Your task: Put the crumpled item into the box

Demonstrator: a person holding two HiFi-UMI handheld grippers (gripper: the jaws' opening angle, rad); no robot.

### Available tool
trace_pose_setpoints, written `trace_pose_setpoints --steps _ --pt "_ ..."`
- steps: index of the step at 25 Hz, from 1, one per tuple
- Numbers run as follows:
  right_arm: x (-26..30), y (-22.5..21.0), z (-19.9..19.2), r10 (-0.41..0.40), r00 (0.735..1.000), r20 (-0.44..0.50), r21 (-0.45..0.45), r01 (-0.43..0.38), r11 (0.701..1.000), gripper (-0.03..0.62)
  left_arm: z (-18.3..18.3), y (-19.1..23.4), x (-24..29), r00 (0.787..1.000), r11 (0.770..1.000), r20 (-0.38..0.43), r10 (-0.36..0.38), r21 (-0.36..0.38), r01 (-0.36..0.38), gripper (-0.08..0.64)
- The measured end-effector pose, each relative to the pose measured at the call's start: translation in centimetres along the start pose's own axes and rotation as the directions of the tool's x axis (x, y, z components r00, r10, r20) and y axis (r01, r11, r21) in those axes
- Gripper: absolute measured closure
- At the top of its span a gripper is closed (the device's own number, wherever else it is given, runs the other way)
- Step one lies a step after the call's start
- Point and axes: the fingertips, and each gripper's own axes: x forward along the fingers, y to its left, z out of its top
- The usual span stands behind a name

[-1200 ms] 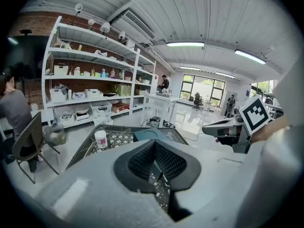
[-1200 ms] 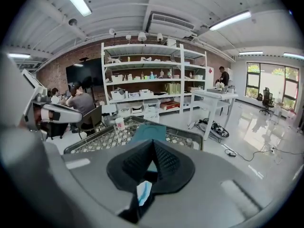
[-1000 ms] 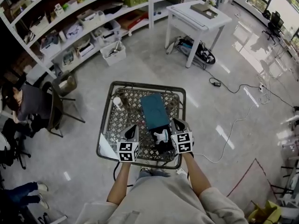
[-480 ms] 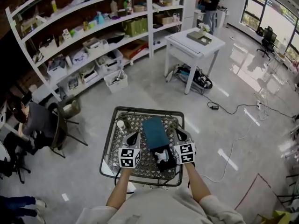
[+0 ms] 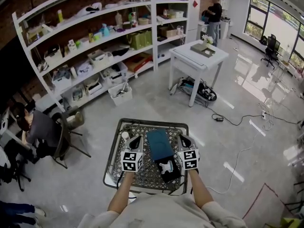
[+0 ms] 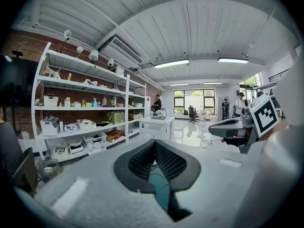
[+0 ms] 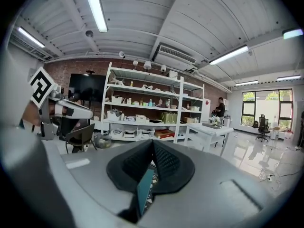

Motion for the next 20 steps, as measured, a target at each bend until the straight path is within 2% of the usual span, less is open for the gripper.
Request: trace_pose_setpoints --steps 7,20 --pt "-0.33 -0.24 0.33 -0.015 1.000 0.008 0.003 0.015 1.000 0.594 0.46 -0.08 0.04 1.000 1.000 0.022 -0.005 -0.004 0.005 0.555" --pt "-0.61 -0.10 0.09 -0.029 1.000 -0.010 -0.020 0.028 0.999 0.594 -0.04 0.05 -0.14 1.000 1.000 0.018 -0.006 -0.013 0.006 0.554"
